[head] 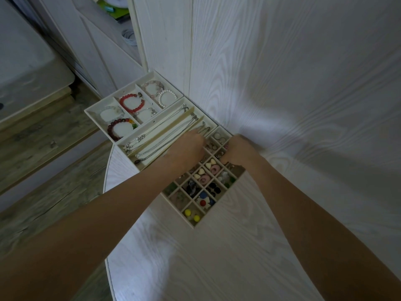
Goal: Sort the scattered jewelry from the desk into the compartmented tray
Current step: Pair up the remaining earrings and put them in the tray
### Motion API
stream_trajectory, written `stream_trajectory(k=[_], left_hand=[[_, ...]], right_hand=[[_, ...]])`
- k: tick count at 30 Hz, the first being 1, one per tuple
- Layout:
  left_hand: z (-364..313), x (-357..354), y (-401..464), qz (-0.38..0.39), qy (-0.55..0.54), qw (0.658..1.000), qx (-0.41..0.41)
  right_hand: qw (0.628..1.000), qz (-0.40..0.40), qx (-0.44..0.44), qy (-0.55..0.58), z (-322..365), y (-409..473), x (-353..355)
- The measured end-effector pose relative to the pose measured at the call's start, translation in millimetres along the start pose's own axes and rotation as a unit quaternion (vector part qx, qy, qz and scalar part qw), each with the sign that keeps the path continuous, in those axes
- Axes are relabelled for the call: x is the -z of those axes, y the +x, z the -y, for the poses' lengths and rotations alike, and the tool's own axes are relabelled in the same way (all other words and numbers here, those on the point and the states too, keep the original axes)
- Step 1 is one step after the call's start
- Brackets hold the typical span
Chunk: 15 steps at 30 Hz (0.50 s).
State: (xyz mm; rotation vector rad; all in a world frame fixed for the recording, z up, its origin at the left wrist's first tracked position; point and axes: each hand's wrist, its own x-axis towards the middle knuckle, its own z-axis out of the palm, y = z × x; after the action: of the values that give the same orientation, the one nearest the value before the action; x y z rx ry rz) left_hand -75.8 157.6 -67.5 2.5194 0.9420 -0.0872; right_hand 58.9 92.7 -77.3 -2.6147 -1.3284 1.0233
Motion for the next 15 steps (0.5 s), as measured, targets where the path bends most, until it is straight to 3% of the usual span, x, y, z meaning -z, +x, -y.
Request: stream_trajectory(k=[7,15], left_hand=[[0.8,-3.3,1.0,-0.009,0.000,1.000,0.002],[1.2,-2.1,1.2,-0.001,0.008,1.000,-0.009]], right_hand=[[0.992,0.008,0.077,-0.095,-2.4,-6.2,6.4],[0.957,-0.034,0.160,-0.240,-8.1,-7.9,6.8]])
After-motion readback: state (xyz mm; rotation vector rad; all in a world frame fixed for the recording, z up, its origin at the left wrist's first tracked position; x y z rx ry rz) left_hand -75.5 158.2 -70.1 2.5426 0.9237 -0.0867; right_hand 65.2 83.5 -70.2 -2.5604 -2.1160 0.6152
